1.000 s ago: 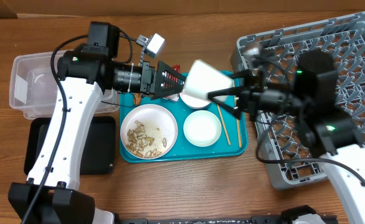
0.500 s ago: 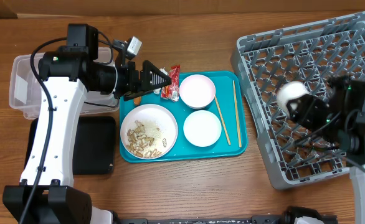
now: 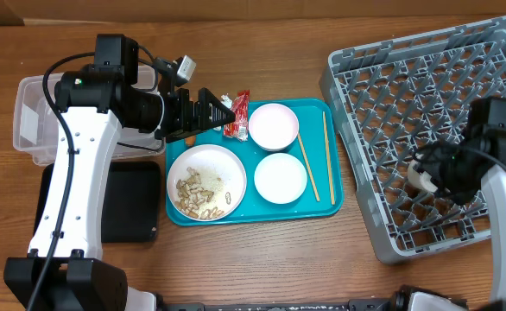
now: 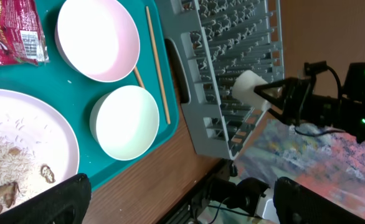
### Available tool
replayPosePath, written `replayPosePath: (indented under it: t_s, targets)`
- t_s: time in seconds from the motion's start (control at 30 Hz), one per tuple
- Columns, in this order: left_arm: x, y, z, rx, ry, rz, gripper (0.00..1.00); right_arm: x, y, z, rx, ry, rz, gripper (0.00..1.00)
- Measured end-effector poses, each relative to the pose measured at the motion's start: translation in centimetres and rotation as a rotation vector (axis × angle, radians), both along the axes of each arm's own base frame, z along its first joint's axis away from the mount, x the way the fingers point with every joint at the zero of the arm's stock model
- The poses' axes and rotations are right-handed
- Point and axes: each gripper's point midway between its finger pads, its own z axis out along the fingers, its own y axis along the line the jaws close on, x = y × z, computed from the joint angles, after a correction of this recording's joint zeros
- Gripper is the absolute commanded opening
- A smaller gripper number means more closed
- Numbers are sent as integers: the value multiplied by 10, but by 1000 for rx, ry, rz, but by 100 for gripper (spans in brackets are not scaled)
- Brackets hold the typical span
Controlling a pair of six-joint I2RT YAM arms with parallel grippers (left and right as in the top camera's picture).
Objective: Sort waste into correct bins and load items into the dishwasher
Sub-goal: 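Lower the white cup upside down into the dish rack, open right gripper, then retract the left arm and move the right gripper to the white saucer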
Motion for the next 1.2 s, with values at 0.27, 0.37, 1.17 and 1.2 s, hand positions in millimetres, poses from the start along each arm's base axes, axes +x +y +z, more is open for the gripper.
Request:
replayPosePath:
  t_s: [0.27,0.37,1.17,1.2]
  targets:
    - [-14,-13,-15,102,30,-51,77,14,15,16,85,-46,51,79]
    - [-22,-15,-30,227,46,-65,73,30,18,56,77,-169,86,79]
    - [-41,65,-22,798,57,350,75,15,217,33,201,-122,806,59]
    - [-41,80,0,778,12,427,81,14,223,18,190,-81,822,59]
